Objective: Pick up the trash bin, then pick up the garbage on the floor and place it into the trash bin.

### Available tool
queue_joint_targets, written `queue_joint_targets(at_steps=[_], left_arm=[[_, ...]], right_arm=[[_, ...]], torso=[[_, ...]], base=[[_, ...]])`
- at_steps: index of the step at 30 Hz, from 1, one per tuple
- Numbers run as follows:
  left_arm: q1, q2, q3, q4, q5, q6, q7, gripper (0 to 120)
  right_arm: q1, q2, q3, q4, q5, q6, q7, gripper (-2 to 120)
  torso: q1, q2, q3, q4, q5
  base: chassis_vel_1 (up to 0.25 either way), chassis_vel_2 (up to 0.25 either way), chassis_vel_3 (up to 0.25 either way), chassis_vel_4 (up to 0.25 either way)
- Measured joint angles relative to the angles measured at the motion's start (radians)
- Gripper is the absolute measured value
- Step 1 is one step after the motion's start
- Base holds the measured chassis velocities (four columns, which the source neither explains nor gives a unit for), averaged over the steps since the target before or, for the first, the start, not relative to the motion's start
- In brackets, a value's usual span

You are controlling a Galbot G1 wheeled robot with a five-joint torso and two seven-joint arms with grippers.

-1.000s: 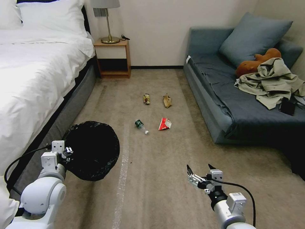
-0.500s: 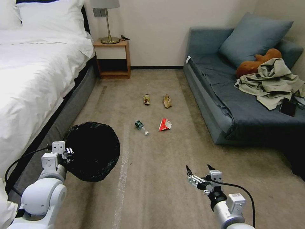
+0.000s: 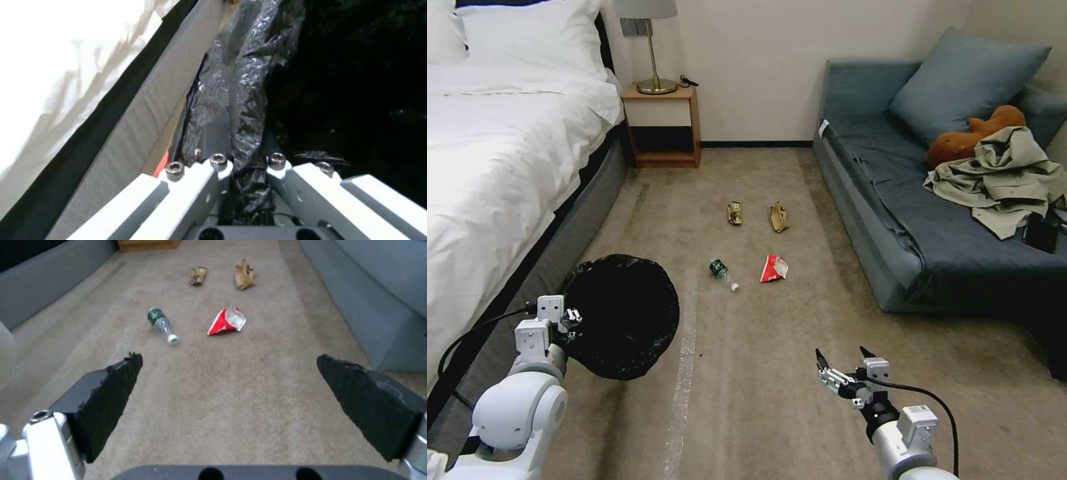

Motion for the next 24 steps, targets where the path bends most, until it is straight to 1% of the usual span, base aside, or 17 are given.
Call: queue_joint_targets(at_steps=[3, 7, 24], left_arm=[[-0.002, 0.003, 0.005, -0.013, -0.008, 0.003, 0.001, 1], [-0.005, 0.003, 0.006, -0.013, -0.008, 0.005, 0.001, 1], [-0.004, 0.007, 0.001, 0.024, -0.008, -0.01, 0.011, 1]], right_arm=[[0.0, 0.005, -0.003, -0.006, -0.007, 0.002, -0.001, 100], [0.0, 0.009, -0.006, -0.01, -0.013, 0.003, -0.001, 100], [0.0, 0.023, -0.019, -0.037, -0.033, 0.013, -0.007, 100]], torso=[[0.0, 0.0, 0.0, 0.0001, 0.0], [0.0, 0.0, 0.0, 0.0001, 0.0], [0.0, 0.0, 0.0, 0.0, 0.0]], base=[[-0.062, 0.072, 0.064, -0.053], [-0.071, 0.07, 0.071, -0.057], [-0.089, 0.081, 0.094, -0.087]])
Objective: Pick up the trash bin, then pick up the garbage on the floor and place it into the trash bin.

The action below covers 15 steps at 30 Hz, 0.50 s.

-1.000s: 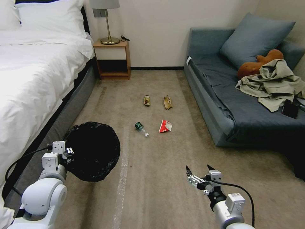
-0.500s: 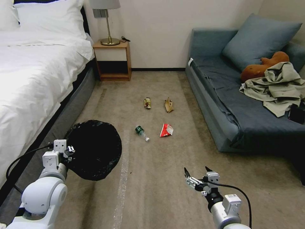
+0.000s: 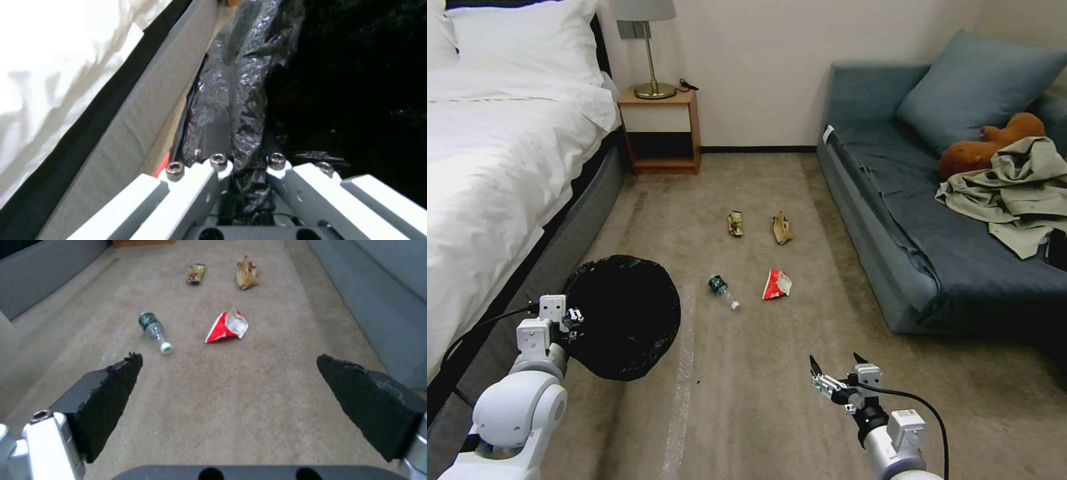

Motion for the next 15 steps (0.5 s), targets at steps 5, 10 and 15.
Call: queue_joint_targets(at_steps=[5, 10, 15], left_arm=[[0.001, -0.001, -0.001, 0.006, 0.004, -0.004, 0.001, 1], [0.003, -0.004, -0.001, 0.007, 0.007, -0.007, 0.002, 1], [0.008, -0.009, 0.0, 0.007, 0.011, -0.009, 0.002, 1]], right_arm=[[0.0, 0.001, -0.001, -0.008, -0.003, 0.01, -0.009, 100], [0.001, -0.001, -0.001, -0.012, -0.003, 0.011, -0.01, 100], [0.001, -0.003, -0.001, -0.016, -0.003, 0.013, -0.01, 100]], torso=[[0.0, 0.0, 0.0, 0.0002, 0.0001], [0.0, 0.0, 0.0, 0.0, 0.0], [0.0, 0.0, 0.0, 0.0, 0.0]], base=[[-0.099, 0.121, 0.105, -0.102], [-0.113, 0.116, 0.099, -0.131], [-0.14, 0.135, 0.13, -0.125]])
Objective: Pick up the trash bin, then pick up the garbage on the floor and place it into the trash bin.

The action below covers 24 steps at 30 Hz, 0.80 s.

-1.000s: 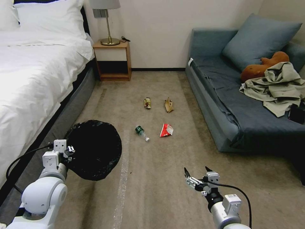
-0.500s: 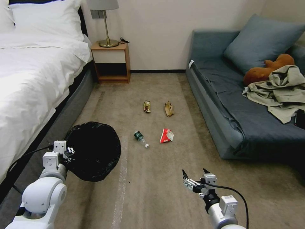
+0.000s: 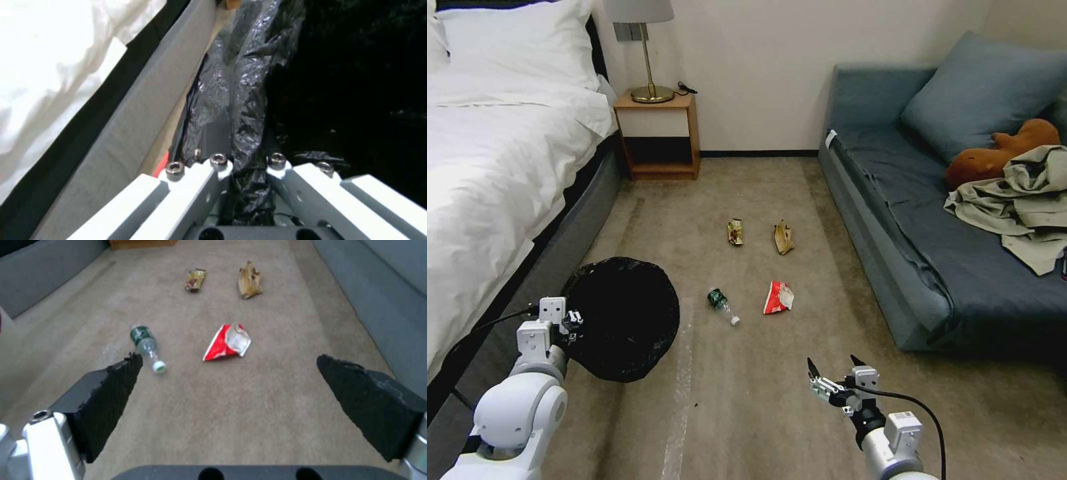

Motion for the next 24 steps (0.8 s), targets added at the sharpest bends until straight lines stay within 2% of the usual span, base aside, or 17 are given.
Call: queue_joint_targets(at_steps=[24], left_arm=[[-0.007, 0.008, -0.001, 0.018, 0.002, -0.011, 0.002, 1]], right_arm=[[-0.002, 0.011, -0.012, -0.021, -0.015, 0.008, 0.001, 100]], torso=[[0.0, 0.0, 0.0, 0.0, 0.0002]], base=[[-0.128, 0.134, 0.134, -0.136]])
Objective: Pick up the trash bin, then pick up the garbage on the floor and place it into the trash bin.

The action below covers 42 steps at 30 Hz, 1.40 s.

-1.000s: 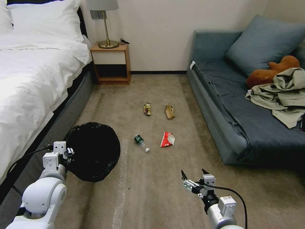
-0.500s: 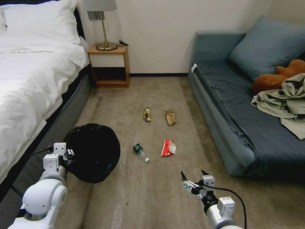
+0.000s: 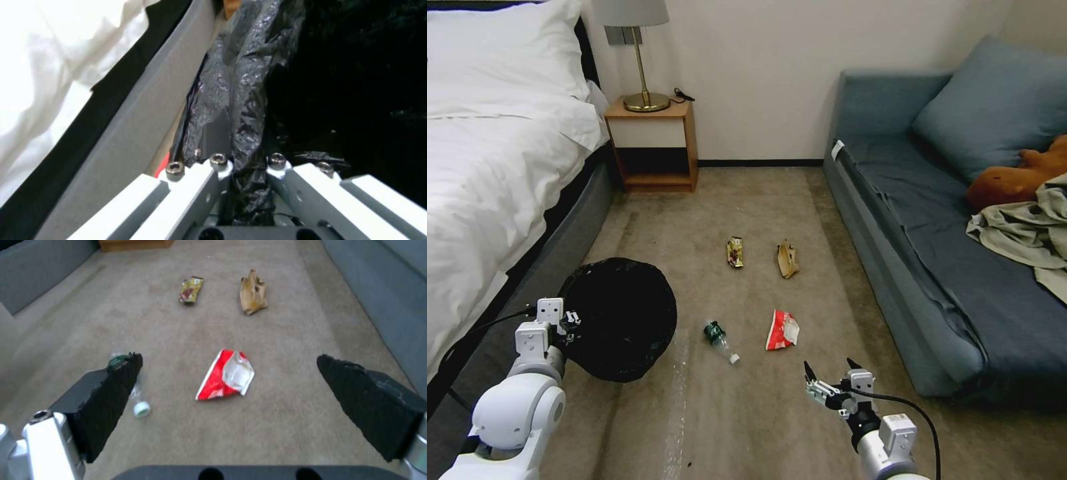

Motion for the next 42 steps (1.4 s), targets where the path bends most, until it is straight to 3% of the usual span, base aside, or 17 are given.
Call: queue_joint_targets(at_steps=[42], left_arm=[[-0.018, 0.007, 0.008, 0.037, -0.005, -0.024, 0.004, 1]], right_arm=[[0.047, -0.021, -0.048, -0.071, -0.014, -0.016, -0.014, 100]], torso=[[0.0, 0.0, 0.0, 0.0, 0.0]], base=[[-0.127, 0.121, 0.128, -0.127]])
